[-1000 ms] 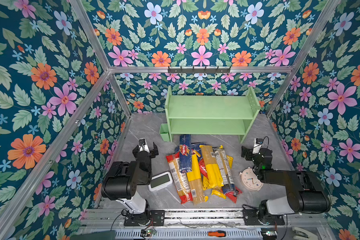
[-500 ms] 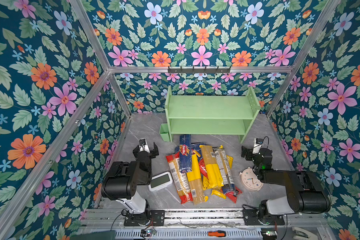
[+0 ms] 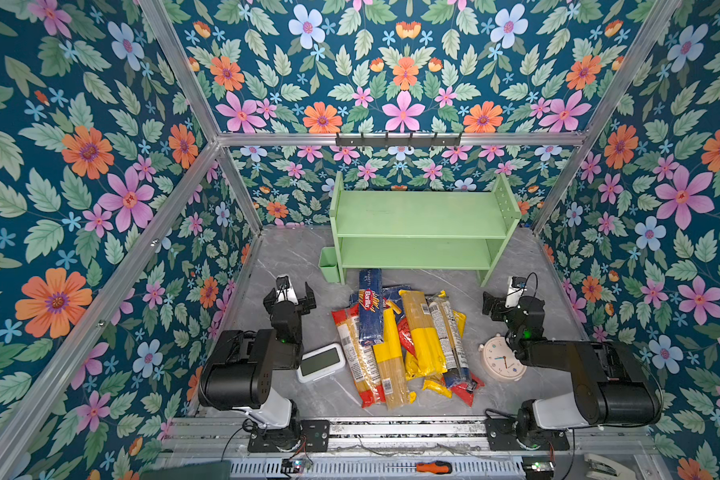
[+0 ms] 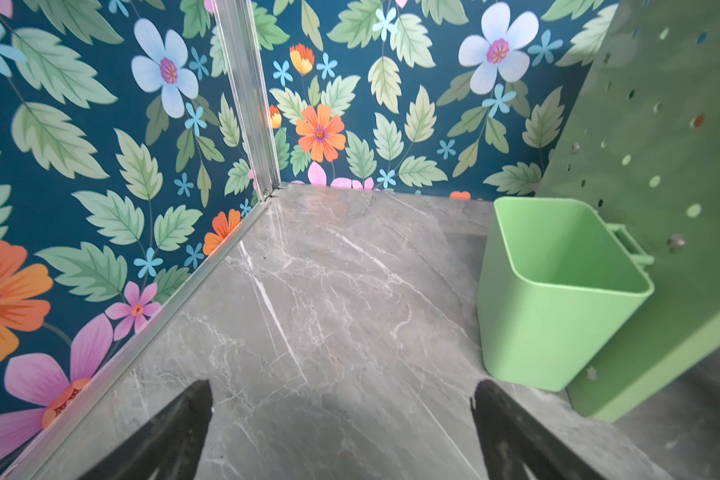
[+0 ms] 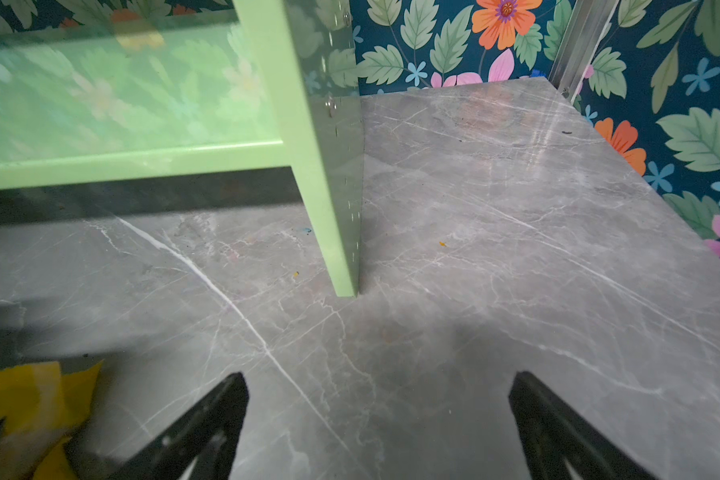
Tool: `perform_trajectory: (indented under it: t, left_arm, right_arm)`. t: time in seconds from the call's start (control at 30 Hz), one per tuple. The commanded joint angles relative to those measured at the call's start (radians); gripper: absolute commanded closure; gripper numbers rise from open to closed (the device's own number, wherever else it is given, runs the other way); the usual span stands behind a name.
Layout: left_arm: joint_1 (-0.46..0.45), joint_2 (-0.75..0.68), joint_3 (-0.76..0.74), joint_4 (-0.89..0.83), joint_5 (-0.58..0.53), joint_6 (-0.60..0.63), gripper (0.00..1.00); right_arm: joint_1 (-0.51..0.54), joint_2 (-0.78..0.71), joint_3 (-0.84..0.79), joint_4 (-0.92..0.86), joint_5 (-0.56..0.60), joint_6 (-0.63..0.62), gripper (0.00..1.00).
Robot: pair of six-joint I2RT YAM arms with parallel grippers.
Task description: Place and organize the pasta boxes and bags onto the shelf
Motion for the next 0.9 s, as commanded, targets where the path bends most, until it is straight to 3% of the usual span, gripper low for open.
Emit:
perform_trajectory:
  t: [0.0, 0.87]
  left_arm:
    - [0.001, 0.024, 0.018, -0.004, 0.008, 0.012, 0.0]
    - [0.001, 0.031, 0.014, 0.01, 0.019, 0.015, 0.0]
  right_arm:
    - [0.0, -0.006, 0.005, 0.018, 0.002, 0.0, 0.01]
    - [0.0, -0.006, 0.005, 0.017, 0.002, 0.0, 0.01]
